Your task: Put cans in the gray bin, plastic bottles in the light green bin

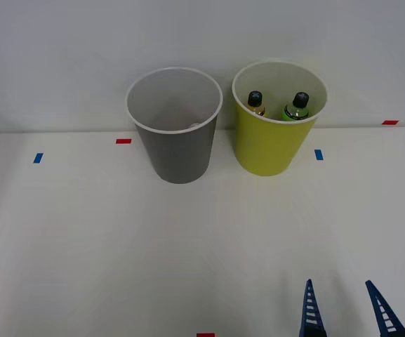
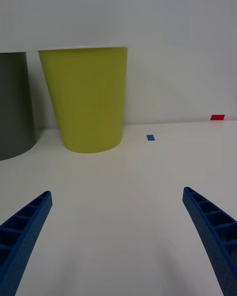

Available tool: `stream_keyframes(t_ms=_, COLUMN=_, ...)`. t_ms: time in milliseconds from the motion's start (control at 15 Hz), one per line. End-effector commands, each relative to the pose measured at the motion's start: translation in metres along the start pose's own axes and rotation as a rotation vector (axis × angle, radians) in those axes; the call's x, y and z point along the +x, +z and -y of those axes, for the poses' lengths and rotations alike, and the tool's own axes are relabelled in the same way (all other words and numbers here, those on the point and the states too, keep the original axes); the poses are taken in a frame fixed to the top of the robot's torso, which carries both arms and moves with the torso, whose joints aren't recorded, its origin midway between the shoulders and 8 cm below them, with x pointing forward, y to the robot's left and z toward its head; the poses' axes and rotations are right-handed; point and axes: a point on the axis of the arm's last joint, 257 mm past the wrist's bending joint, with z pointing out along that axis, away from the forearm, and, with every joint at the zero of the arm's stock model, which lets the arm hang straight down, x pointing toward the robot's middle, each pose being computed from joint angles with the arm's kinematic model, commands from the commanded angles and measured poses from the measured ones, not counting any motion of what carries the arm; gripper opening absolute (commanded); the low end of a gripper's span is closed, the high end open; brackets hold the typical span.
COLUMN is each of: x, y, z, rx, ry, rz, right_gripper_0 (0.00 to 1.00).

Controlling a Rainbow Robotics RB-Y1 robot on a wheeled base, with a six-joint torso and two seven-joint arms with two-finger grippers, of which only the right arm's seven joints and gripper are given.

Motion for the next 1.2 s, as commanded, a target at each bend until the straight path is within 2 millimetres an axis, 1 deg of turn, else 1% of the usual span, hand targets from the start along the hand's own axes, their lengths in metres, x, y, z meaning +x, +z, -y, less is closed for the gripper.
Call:
stream_keyframes(t_ms=67, x=0.0, y=0.0, z=0.0, rx=0.0, ry=0.0, rz=0.0, right_gripper_0=0.91)
stream_keyframes(t_ms=1200, x=0.0, y=0.0, z=0.0, rx=0.0, ry=0.0, rz=0.0, right_gripper_0=0.91)
